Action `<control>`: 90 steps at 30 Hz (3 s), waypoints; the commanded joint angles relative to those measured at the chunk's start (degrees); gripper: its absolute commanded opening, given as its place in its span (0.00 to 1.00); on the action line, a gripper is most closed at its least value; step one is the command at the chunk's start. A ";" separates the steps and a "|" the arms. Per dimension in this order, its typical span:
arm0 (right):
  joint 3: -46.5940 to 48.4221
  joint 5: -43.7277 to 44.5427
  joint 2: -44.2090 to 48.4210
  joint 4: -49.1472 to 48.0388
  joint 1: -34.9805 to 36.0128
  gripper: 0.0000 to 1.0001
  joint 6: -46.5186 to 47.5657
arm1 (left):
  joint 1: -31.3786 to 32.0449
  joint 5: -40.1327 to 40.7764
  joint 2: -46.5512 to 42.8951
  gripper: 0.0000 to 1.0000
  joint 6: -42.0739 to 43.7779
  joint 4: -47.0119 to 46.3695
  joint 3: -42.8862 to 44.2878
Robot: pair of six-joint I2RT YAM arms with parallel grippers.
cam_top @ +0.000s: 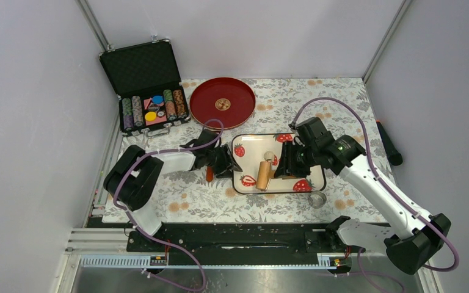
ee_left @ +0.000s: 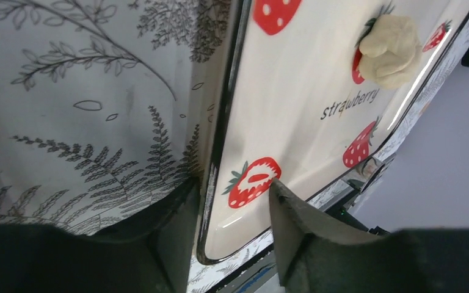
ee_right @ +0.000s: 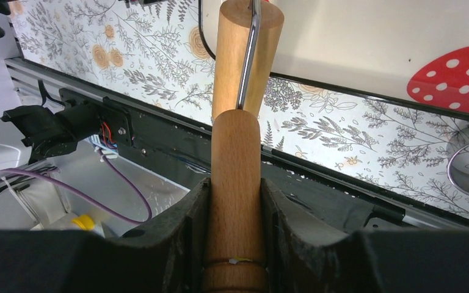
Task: Roll out the dumpling wrappers from the dough
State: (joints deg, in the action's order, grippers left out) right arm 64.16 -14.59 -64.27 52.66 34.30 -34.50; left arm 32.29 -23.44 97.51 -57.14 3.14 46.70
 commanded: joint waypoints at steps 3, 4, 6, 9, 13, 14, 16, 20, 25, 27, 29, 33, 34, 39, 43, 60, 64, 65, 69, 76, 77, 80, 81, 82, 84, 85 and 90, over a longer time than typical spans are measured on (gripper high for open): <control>5.38 -3.27 -1.61 -0.50 -0.88 0.00 2.53 | 0.40 6.10 1.30 0.31 0.71 5.15 -0.74; 5.70 -3.52 -1.95 -0.52 -0.89 0.00 2.85 | 0.36 6.44 1.21 0.26 0.72 6.08 -0.72; 6.27 -4.05 -2.63 -0.58 -0.94 0.00 3.52 | 0.40 7.03 0.91 0.16 0.80 7.30 -0.96; 6.87 -4.57 -3.14 -0.61 -0.92 0.00 4.44 | 0.40 7.62 0.03 0.04 1.04 8.60 -2.01; 7.82 -4.38 -3.15 -0.54 -0.91 0.00 5.66 | 0.40 8.57 -2.85 0.00 2.39 10.45 -3.84; 8.11 -4.39 -3.25 -0.52 -0.91 0.00 5.96 | 0.39 8.58 -3.64 0.00 2.83 10.82 -4.34; 8.73 -4.67 -3.43 -0.57 -0.97 0.00 6.81 | 0.42 8.50 -5.20 0.00 3.84 11.39 -5.15; 9.76 -4.96 -3.91 -0.55 -0.93 0.00 8.24 | 0.49 7.93 -7.85 0.00 6.73 12.25 -7.00; 11.10 -5.05 -4.33 -0.17 -0.91 0.00 9.06 | 1.81 6.67 -11.13 0.00 8.45 11.76 -9.99; 12.05 -4.78 -4.73 0.83 -0.93 0.00 9.59 | 2.52 8.14 -12.78 0.00 8.74 14.06 -10.04; 12.98 -4.01 -5.09 1.92 -0.94 0.00 10.23 | 2.60 9.76 -14.94 0.00 9.38 17.08 -9.66; 13.86 -2.78 -5.08 3.13 -0.97 0.00 10.98 | 2.52 14.21 -18.07 0.00 12.38 25.74 -7.41; 13.88 -2.80 -5.00 3.24 -0.99 0.00 10.95 | 2.51 14.83 -18.64 0.00 13.54 27.53 -6.91; 13.54 -2.75 -5.00 3.13 -1.04 0.00 10.70 | 2.51 15.53 -21.53 0.00 17.28 31.92 -7.14; 13.58 -2.79 -5.01 3.18 -0.95 0.00 10.62 | 2.74 13.52 -22.04 0.00 19.07 31.33 -8.13; 13.48 -1.84 -4.41 3.73 -0.99 0.00 11.21 | 10.35 12.72 -15.17 0.00 7.41 23.68 -5.40; 14.81 -0.44 -5.74 5.48 -1.00 0.00 11.43 | 10.34 11.80 -12.95 0.00 2.35 19.06 -5.88; 15.17 0.16 -6.05 5.91 -1.00 0.00 11.41 | 10.37 11.53 -12.46 0.00 1.20 17.67 -6.22; 16.26 1.16 -7.10 7.21 -1.00 0.00 11.57 | 10.59 11.66 -11.10 0.00 -2.07 12.22 -8.01; 19.28 3.82 -10.87 11.55 -1.01 0.00 12.66 | 12.03 12.00 -6.98 0.00 -3.40 5.84 -11.67; 19.94 3.95 -11.59 12.26 -0.93 0.00 12.94 | 12.60 11.83 -6.48 0.00 -3.14 5.14 -11.80; 22.50 4.65 -13.94 14.18 -0.97 0.00 13.39 | 13.57 12.42 -5.77 0.00 -2.49 5.37 -11.08; 23.49 5.00 -14.65 15.01 -0.91 0.00 13.50 | 13.78 12.69 -5.52 0.00 -2.41 5.61 -10.84; 24.41 5.48 -15.40 16.10 -0.91 0.00 13.64 | 13.88 12.81 -5.30 0.00 -2.36 5.62 -10.76; 26.34 6.13 -17.00 17.53 -0.97 0.00 14.11 | 13.94 13.02 -5.30 0.00 -2.36 5.62 -10.80; 27.15 6.50 -17.70 18.15 -0.94 0.00 14.31 | 14.14 13.33 -5.50 0.00 -2.36 5.65 -10.88; 31.81 7.87 -22.08 21.83 -0.91 0.00 16.08 | 14.68 13.69 -6.31 0.00 -1.87 6.43 -10.87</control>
State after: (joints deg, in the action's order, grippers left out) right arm 90.61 -8.36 -83.96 70.26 33.58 -20.75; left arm 45.87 -14.44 89.43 -61.32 3.70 37.63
